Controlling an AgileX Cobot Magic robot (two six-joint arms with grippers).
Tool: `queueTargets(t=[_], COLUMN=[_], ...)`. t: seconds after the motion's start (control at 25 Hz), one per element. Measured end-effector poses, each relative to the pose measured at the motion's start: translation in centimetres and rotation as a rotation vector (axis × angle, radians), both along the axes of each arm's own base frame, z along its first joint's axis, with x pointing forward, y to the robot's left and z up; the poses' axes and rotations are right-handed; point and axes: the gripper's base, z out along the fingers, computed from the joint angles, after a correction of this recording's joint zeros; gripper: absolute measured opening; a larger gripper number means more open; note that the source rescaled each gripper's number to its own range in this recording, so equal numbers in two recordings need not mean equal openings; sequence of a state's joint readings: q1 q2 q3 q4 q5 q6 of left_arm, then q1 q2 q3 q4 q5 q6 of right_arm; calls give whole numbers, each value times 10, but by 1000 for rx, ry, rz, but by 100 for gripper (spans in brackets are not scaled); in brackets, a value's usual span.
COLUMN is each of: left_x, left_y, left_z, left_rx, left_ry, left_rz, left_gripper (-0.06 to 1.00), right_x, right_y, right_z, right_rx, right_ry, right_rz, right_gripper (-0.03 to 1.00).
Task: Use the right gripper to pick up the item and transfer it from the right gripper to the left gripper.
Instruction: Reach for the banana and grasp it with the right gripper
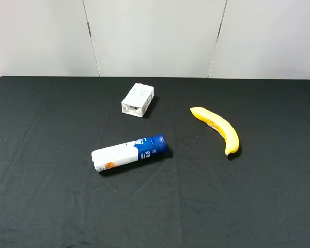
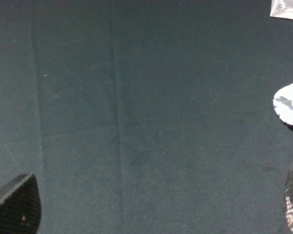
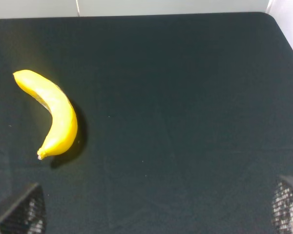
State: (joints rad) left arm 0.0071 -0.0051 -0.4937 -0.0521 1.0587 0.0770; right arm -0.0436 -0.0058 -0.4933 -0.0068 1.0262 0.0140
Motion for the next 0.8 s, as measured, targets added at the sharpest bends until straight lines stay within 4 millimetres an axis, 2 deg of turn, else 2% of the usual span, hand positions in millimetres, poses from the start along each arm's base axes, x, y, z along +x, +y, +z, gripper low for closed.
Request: queueTargets(t=[0.8], left_x=[0], left_y=[0], left_z=[0], left_rx=[0], left_ry=[0], left_rz=[0], left_gripper=[98], right_x=[0], right_y=[0], right_z=[0], right_rx=[0], right_ry=[0], right_rz=[0], right_gripper=[100])
